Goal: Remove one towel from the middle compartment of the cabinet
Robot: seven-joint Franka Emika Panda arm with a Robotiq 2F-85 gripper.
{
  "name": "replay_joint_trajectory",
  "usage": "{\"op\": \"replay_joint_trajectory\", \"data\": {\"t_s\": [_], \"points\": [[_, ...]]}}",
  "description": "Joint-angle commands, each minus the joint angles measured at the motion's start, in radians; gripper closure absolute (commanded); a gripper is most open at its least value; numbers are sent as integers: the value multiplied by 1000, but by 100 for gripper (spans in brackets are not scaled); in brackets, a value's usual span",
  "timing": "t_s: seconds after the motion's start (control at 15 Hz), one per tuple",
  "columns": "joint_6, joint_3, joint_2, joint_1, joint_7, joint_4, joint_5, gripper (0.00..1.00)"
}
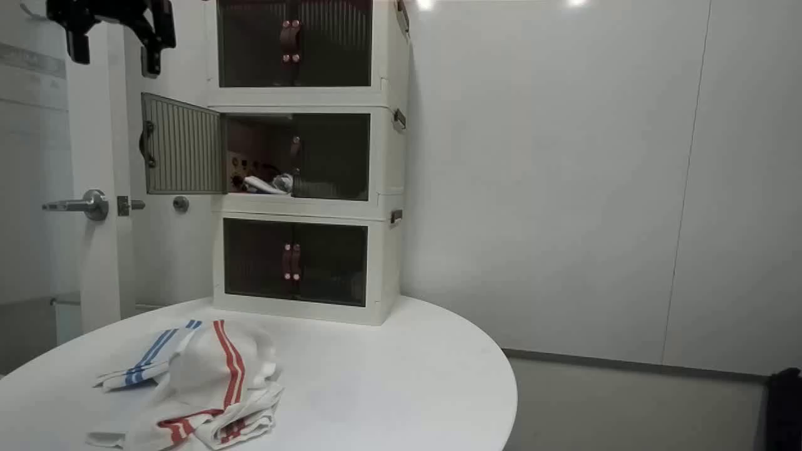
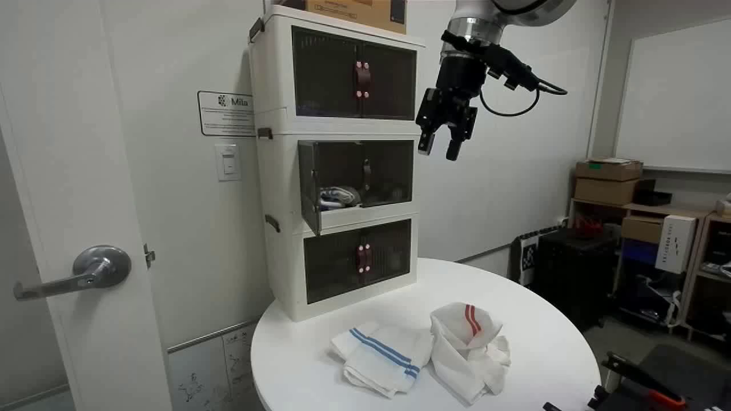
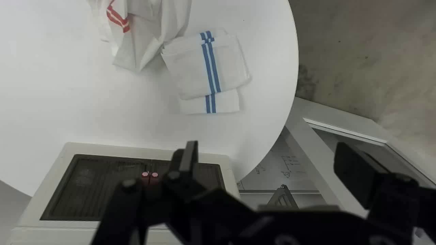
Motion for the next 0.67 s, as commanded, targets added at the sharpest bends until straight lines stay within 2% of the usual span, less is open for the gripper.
{"op": "replay_joint_trajectory", "data": {"t_s": [0.0,0.6], "points": [[-4,8,0,-9,-3,4,4,0],[9,10,17,-8,-6,6,3,0]]}}
